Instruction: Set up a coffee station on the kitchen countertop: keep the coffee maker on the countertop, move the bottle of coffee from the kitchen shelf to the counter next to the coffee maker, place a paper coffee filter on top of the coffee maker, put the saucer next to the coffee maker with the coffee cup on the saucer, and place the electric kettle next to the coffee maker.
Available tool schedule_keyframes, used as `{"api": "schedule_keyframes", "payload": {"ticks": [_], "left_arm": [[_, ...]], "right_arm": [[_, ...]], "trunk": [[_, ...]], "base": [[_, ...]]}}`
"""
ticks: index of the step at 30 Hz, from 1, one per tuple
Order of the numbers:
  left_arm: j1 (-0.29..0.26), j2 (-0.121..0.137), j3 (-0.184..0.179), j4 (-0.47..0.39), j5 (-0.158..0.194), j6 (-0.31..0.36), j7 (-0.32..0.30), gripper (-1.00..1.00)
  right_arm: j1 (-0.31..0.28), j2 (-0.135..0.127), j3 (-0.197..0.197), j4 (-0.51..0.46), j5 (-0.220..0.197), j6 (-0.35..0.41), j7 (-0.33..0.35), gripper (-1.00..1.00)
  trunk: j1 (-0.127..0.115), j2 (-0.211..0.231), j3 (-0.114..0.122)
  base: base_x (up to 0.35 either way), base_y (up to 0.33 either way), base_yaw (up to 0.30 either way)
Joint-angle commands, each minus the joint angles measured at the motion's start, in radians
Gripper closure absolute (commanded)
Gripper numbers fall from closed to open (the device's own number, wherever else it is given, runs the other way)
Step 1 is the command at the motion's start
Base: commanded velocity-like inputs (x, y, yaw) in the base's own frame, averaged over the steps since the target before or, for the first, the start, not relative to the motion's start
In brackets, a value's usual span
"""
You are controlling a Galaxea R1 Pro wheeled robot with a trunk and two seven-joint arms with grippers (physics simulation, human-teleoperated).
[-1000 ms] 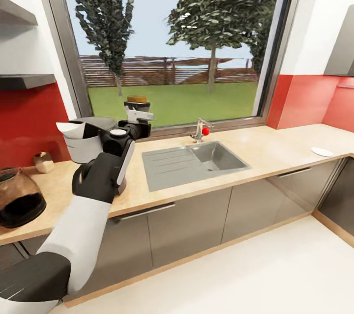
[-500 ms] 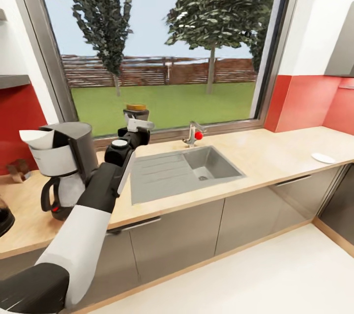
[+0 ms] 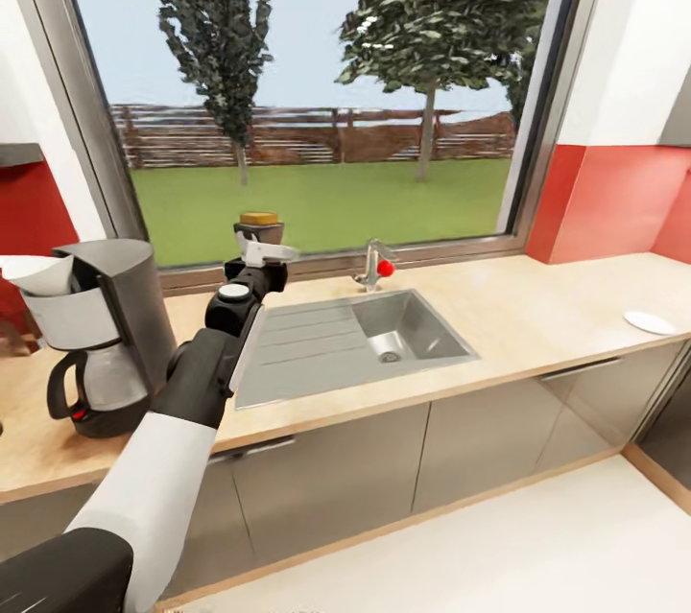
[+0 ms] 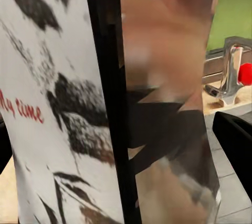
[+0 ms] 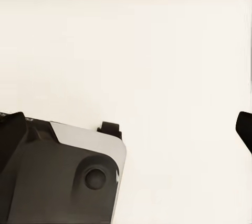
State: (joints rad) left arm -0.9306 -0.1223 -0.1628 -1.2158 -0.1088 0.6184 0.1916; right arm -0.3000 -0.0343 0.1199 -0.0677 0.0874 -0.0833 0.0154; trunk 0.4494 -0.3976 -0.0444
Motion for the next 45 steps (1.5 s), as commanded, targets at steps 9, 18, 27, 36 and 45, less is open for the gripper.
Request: {"api": "schedule_keyframes", "payload": {"ticks": [9, 18, 27, 36, 45], "left_arm": [[0.014, 0.000, -0.001, -0.002, -0.012, 0.004, 0.003, 1.00], [0.084, -0.002, -0.001, 0.002, -0.008, -0.098, 0.082, 1.00], [0.181, -0.004, -0.001, 0.163, -0.001, -0.327, 0.158, 1.00], [0.183, -0.004, -0.001, 0.180, 0.000, -0.344, 0.152, 1.00], [0.184, -0.004, -0.001, 0.199, 0.001, -0.344, 0.151, 1.00]], "right_arm": [[-0.001, -0.002, 0.002, 0.002, 0.009, -0.003, 0.001, -1.00], [-0.001, -0.003, 0.002, 0.003, 0.009, -0.004, 0.001, -1.00], [-0.001, -0.004, 0.001, 0.000, 0.009, -0.006, 0.000, -1.00], [-0.001, -0.004, 0.001, 0.001, 0.009, -0.006, 0.000, -1.00], [-0.001, -0.006, 0.001, 0.003, 0.009, -0.006, 0.000, -1.00]], "trunk": [[0.001, -0.002, -0.005], [0.001, -0.002, -0.005], [0.001, -0.002, -0.005], [0.001, -0.002, -0.005], [0.001, -0.002, -0.005]], "base": [[0.001, -0.159, 0.267], [0.000, -0.008, 0.277], [0.000, 0.000, 0.085], [0.000, 0.000, 0.088], [0.135, -0.082, 0.118]]}}
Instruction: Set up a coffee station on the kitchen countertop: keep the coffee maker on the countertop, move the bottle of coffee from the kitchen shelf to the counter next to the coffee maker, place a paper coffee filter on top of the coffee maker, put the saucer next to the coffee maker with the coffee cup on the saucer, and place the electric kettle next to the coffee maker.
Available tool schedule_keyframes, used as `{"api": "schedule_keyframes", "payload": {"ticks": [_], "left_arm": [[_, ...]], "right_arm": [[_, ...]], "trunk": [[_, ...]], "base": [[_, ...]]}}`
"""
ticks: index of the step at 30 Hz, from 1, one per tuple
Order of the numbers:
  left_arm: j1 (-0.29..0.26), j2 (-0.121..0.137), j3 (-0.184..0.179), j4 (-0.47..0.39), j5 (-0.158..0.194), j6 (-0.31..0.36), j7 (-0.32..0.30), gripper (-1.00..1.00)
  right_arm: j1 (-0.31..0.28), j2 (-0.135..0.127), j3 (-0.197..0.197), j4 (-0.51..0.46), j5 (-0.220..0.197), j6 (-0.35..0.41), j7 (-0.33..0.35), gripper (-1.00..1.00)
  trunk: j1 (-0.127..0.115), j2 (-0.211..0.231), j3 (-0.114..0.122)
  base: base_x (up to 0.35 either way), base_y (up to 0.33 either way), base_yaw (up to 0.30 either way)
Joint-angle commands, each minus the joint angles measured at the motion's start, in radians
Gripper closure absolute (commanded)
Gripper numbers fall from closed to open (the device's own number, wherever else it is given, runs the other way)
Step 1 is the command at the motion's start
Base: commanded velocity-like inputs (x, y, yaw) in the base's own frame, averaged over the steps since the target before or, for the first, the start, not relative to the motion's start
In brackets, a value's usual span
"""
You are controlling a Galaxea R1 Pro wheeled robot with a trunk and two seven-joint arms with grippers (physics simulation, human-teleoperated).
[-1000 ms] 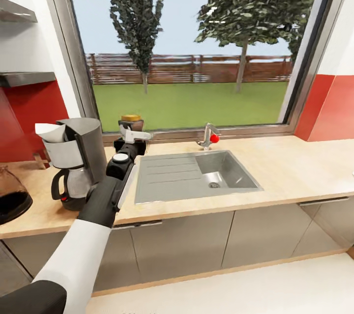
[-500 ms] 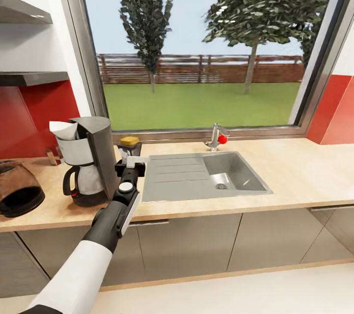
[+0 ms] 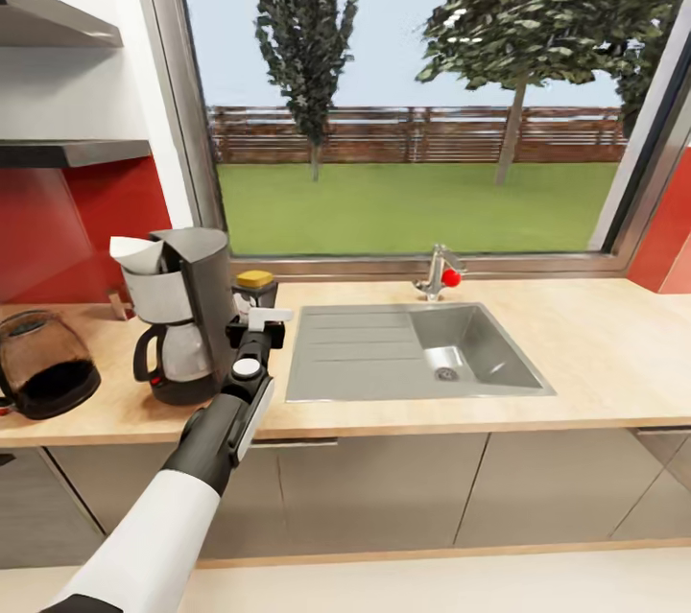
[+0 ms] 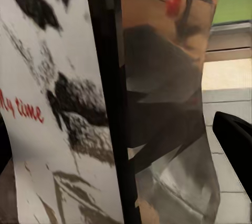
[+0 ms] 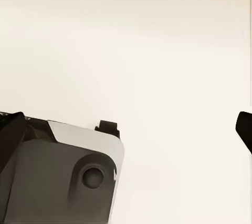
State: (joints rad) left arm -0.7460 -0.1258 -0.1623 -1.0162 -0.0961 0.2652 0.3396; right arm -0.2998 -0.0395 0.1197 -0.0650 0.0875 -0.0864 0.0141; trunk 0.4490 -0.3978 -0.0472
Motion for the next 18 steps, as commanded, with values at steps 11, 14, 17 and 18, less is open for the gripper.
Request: {"api": "schedule_keyframes", "payload": {"ticks": [11, 14, 17, 18], "left_arm": [[0.050, 0.000, -0.002, 0.014, -0.001, -0.063, 0.001, 1.00], [0.060, -0.001, -0.002, 0.014, 0.010, -0.075, 0.002, 1.00], [0.063, -0.001, -0.002, 0.027, 0.020, -0.096, 0.008, 1.00], [0.063, -0.001, -0.002, 0.038, 0.022, -0.102, 0.010, 1.00]], "right_arm": [[-0.001, 0.000, 0.002, 0.002, 0.010, -0.001, 0.001, -1.00], [-0.001, 0.000, 0.002, 0.002, 0.010, -0.001, 0.001, -1.00], [-0.001, 0.000, 0.002, 0.002, 0.010, -0.001, 0.001, -1.00], [-0.001, 0.000, 0.002, 0.002, 0.010, -0.001, 0.001, -1.00]], "trunk": [[0.001, -0.002, -0.002], [0.001, -0.002, -0.002], [0.001, -0.002, -0.002], [0.001, -0.002, -0.002]], "base": [[0.108, -0.137, 0.001], [0.042, 0.000, 0.000], [0.251, 0.000, 0.000], [0.302, 0.000, 0.000]]}}
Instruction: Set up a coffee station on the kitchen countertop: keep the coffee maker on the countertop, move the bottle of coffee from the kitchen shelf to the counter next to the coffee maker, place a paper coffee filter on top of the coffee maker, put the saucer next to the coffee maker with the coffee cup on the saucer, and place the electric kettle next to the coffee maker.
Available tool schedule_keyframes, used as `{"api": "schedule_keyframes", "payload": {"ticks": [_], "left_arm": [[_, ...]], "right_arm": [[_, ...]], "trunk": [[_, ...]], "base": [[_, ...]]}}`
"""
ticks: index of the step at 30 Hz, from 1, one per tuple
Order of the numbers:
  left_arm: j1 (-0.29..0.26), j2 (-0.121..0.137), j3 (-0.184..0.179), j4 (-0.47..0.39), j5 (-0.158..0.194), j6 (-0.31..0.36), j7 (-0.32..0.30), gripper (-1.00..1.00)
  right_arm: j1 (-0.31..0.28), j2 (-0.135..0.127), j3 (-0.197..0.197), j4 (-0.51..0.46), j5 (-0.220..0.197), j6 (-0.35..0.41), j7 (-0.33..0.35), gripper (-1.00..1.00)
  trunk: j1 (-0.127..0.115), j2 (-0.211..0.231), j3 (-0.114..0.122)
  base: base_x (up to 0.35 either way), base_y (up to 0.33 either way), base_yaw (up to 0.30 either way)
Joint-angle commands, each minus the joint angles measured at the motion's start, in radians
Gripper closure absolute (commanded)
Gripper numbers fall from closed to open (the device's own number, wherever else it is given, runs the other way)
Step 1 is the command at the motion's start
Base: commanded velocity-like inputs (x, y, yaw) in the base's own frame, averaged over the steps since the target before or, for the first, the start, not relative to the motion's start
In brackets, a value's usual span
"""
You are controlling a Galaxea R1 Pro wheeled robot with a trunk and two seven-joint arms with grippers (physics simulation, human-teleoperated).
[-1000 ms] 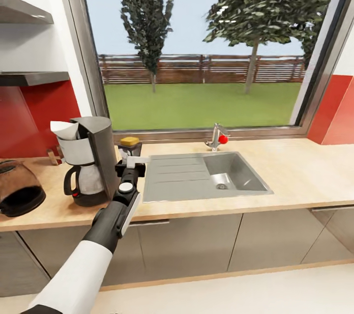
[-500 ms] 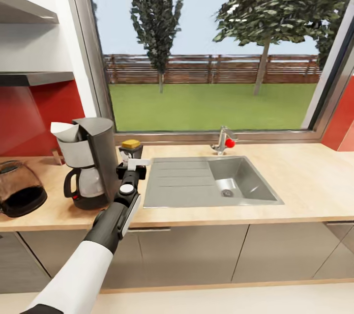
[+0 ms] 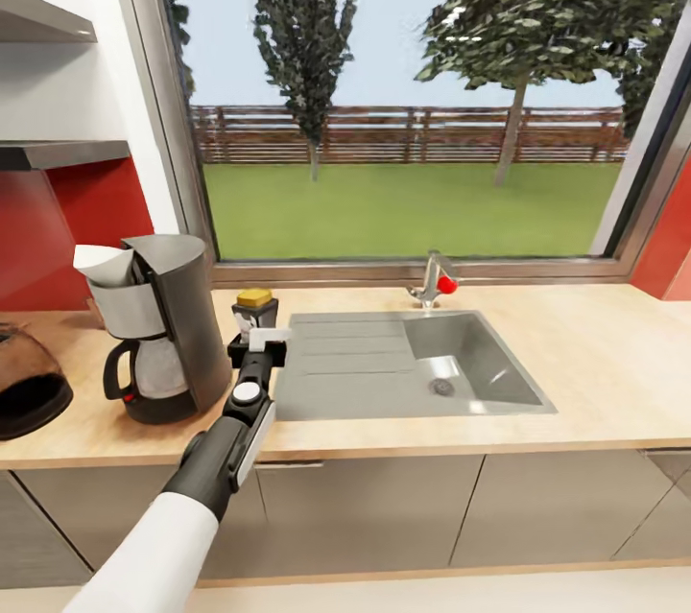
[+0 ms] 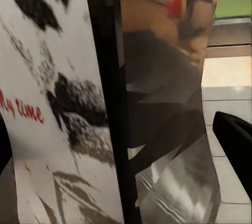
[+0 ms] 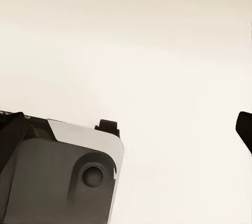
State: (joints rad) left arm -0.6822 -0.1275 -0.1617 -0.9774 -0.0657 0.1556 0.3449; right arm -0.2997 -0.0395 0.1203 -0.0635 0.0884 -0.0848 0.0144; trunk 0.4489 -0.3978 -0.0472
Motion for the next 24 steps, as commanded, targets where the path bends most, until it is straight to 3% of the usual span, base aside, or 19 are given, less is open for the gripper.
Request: {"api": "schedule_keyframes", "payload": {"ticks": [1, 7, 17, 18, 19, 24], "left_arm": [[-0.001, 0.000, -0.002, 0.009, -0.007, 0.002, 0.006, 1.00], [0.000, 0.000, -0.001, 0.037, -0.002, -0.047, 0.009, 1.00], [0.007, 0.002, 0.004, 0.085, -0.003, -0.058, 0.009, 1.00], [0.009, 0.002, 0.005, 0.098, -0.003, -0.080, 0.010, 1.00], [0.012, 0.002, 0.006, 0.114, -0.002, -0.143, 0.015, 1.00], [0.013, 0.003, 0.007, 0.143, -0.002, -0.182, 0.023, 1.00]], "right_arm": [[-0.001, 0.000, 0.002, 0.001, 0.010, -0.003, 0.001, -1.00], [-0.001, 0.000, 0.002, 0.001, 0.011, -0.003, 0.001, -1.00], [-0.001, 0.000, 0.002, 0.002, 0.011, -0.003, 0.001, -1.00], [-0.001, 0.000, 0.002, 0.002, 0.011, -0.003, 0.001, -1.00], [-0.001, 0.000, 0.002, 0.002, 0.011, -0.003, 0.001, -1.00], [-0.001, 0.000, 0.002, 0.002, 0.011, -0.003, 0.001, -1.00]], "trunk": [[0.001, -0.002, -0.002], [0.001, -0.002, -0.002], [0.001, -0.002, -0.002], [0.001, -0.002, -0.002], [0.001, -0.002, -0.002], [0.001, -0.002, -0.002]], "base": [[0.313, 0.000, 0.000], [0.103, 0.000, 0.000], [0.123, 0.000, 0.000], [0.036, 0.000, 0.000], [0.009, 0.000, 0.000], [0.003, 0.000, 0.000]]}}
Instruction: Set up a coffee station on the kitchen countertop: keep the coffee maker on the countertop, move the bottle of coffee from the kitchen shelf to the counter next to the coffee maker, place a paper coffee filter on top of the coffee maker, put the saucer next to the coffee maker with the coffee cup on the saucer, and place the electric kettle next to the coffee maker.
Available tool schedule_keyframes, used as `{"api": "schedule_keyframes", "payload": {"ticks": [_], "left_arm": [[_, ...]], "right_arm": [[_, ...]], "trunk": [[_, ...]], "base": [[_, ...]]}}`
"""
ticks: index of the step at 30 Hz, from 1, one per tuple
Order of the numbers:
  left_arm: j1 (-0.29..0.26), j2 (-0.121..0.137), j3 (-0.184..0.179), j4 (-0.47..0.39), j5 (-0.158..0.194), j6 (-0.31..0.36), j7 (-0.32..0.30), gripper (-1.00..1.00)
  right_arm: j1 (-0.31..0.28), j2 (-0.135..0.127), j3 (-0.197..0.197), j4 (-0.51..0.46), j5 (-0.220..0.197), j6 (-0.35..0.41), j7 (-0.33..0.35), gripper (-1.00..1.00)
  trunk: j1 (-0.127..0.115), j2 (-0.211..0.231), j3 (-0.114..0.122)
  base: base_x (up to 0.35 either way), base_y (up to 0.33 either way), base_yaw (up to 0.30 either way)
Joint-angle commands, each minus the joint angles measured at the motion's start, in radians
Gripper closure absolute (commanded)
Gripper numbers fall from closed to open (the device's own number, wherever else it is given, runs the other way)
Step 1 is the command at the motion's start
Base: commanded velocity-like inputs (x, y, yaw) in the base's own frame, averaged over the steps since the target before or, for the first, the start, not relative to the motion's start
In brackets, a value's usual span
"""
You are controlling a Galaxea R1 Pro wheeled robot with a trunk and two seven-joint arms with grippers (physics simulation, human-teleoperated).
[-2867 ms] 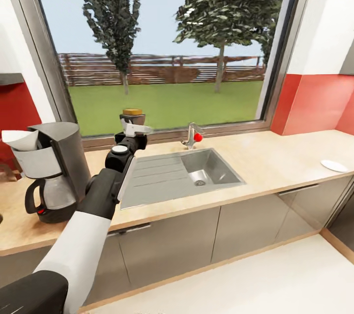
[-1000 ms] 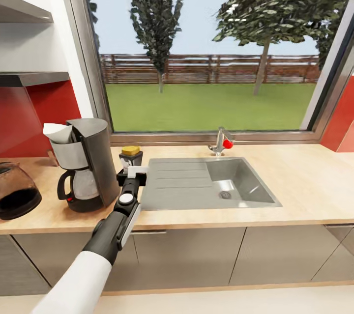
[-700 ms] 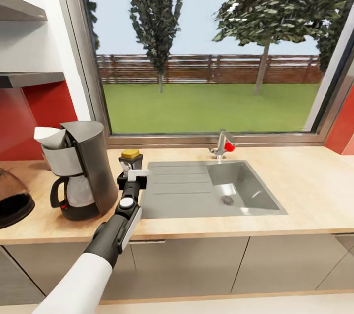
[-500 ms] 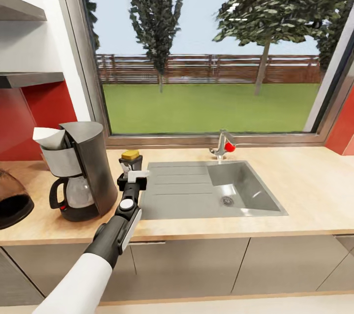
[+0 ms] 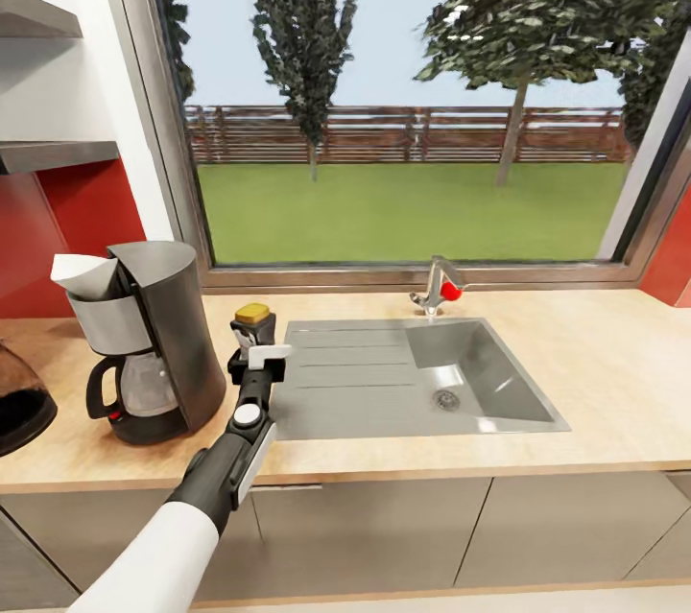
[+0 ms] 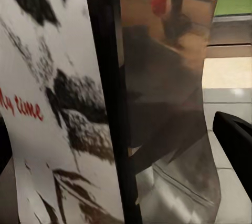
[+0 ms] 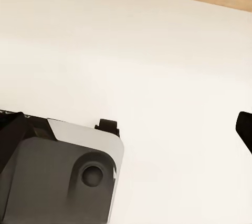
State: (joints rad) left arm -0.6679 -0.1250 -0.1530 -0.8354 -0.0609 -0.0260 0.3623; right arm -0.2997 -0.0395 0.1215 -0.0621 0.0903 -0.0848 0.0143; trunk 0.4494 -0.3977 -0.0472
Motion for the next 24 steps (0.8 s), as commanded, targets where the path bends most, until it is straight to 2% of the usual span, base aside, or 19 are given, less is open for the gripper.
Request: {"api": "schedule_keyframes", "payload": {"ticks": [1, 3, 7, 9, 14, 19, 24], "left_arm": [[0.000, 0.000, -0.002, 0.003, -0.007, -0.003, 0.006, 1.00], [0.000, 0.001, 0.001, 0.005, -0.005, -0.005, 0.006, 1.00], [0.001, 0.006, 0.002, 0.005, 0.044, -0.008, 0.006, 1.00], [0.001, 0.007, 0.001, 0.005, 0.057, -0.010, 0.006, 1.00], [0.002, 0.012, 0.005, 0.006, 0.067, -0.012, 0.006, 1.00], [0.024, 0.015, 0.033, 0.005, 0.068, -0.037, 0.006, 1.00], [0.027, 0.014, 0.033, 0.006, 0.069, -0.040, 0.006, 1.00]], "right_arm": [[-0.001, 0.000, 0.001, 0.001, 0.009, -0.003, 0.001, -1.00], [-0.001, 0.000, 0.001, 0.001, 0.009, -0.003, 0.001, -1.00], [-0.001, 0.000, 0.001, 0.001, 0.009, -0.003, 0.001, -1.00], [-0.001, 0.000, 0.001, 0.001, 0.009, -0.003, 0.001, -1.00], [-0.001, 0.000, 0.001, 0.001, 0.009, -0.003, 0.001, -1.00], [-0.001, 0.000, 0.001, 0.001, 0.009, -0.003, 0.001, -1.00], [-0.001, 0.000, 0.001, 0.001, 0.009, -0.003, 0.001, -1.00]], "trunk": [[0.001, -0.002, -0.002], [0.001, -0.002, -0.002], [0.001, -0.002, -0.002], [0.001, -0.002, -0.002], [0.001, -0.002, -0.002], [0.001, -0.002, -0.002], [0.001, -0.002, -0.002]], "base": [[0.000, 0.000, 0.000], [0.000, 0.000, 0.000], [0.000, 0.000, 0.000], [0.000, 0.000, 0.000], [0.000, 0.000, 0.000], [0.000, 0.000, 0.000], [0.000, 0.000, 0.000]]}}
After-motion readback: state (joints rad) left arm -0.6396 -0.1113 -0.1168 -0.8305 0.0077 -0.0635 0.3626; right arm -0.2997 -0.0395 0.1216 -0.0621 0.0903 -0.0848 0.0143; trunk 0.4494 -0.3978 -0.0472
